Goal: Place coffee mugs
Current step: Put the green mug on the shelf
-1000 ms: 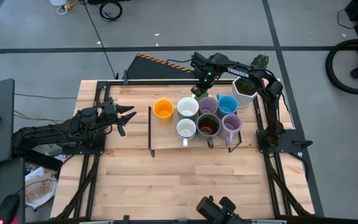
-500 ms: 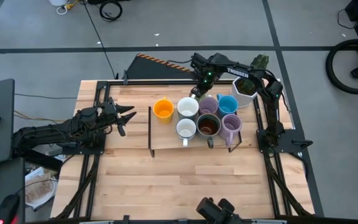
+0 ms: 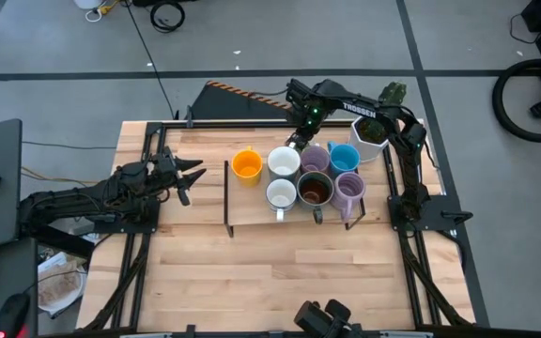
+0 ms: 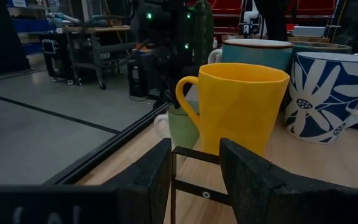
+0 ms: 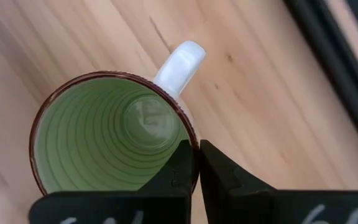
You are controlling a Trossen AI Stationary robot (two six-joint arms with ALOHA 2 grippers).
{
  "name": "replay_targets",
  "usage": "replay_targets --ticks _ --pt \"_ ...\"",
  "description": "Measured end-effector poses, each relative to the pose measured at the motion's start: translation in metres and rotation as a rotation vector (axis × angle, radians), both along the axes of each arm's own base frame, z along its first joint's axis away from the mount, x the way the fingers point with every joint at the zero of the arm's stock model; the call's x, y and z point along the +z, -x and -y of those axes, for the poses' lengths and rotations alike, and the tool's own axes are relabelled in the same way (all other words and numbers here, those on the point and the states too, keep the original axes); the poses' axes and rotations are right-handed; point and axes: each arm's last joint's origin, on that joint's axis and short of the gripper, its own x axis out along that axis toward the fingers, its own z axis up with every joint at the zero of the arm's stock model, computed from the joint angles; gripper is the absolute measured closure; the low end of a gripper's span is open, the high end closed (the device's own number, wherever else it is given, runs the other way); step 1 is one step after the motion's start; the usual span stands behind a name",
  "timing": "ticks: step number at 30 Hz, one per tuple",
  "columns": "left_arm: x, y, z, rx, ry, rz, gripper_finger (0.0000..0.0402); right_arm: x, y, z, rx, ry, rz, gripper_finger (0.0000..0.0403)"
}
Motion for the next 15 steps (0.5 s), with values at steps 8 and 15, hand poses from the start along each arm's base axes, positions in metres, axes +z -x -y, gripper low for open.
replay_targets --ticks 8,15 --pt "0.000 0.000 0.000 0.000 0.000 0.000 0.0260 0.015 0.000 0.007 -0.010 0.047 0.035 0.0386" --pt "0.000 0.000 0.000 0.000 0.000 0.000 0.0260 0.016 0.002 0.015 -0.019 0.054 0.079 0.0386"
